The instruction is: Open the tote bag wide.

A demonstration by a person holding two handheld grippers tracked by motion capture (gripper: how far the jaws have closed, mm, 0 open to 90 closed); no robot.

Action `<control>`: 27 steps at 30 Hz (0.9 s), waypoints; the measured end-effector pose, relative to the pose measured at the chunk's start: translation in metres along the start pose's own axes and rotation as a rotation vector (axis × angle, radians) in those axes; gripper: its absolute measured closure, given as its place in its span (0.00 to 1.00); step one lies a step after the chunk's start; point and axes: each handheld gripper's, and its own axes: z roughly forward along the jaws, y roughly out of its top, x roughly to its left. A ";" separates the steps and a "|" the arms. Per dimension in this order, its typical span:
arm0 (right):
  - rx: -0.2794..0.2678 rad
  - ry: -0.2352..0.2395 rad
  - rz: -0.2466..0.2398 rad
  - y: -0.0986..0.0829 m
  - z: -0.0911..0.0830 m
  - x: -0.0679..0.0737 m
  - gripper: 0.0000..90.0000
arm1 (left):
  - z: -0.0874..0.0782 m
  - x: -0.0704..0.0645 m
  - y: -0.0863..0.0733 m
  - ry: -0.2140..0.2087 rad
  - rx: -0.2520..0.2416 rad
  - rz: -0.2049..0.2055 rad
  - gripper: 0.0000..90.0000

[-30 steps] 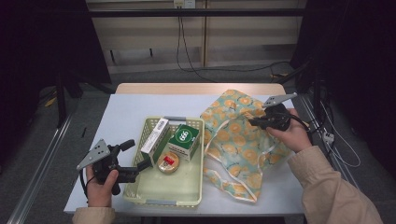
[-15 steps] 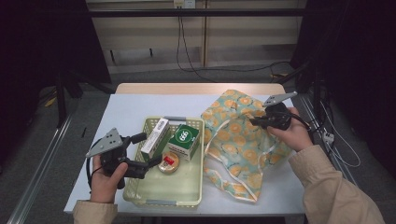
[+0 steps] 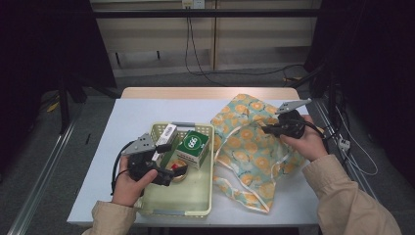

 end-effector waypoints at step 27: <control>-0.008 0.008 0.019 -0.006 0.002 -0.002 1.00 | 0.030 0.006 -0.030 0.035 0.208 0.045 0.07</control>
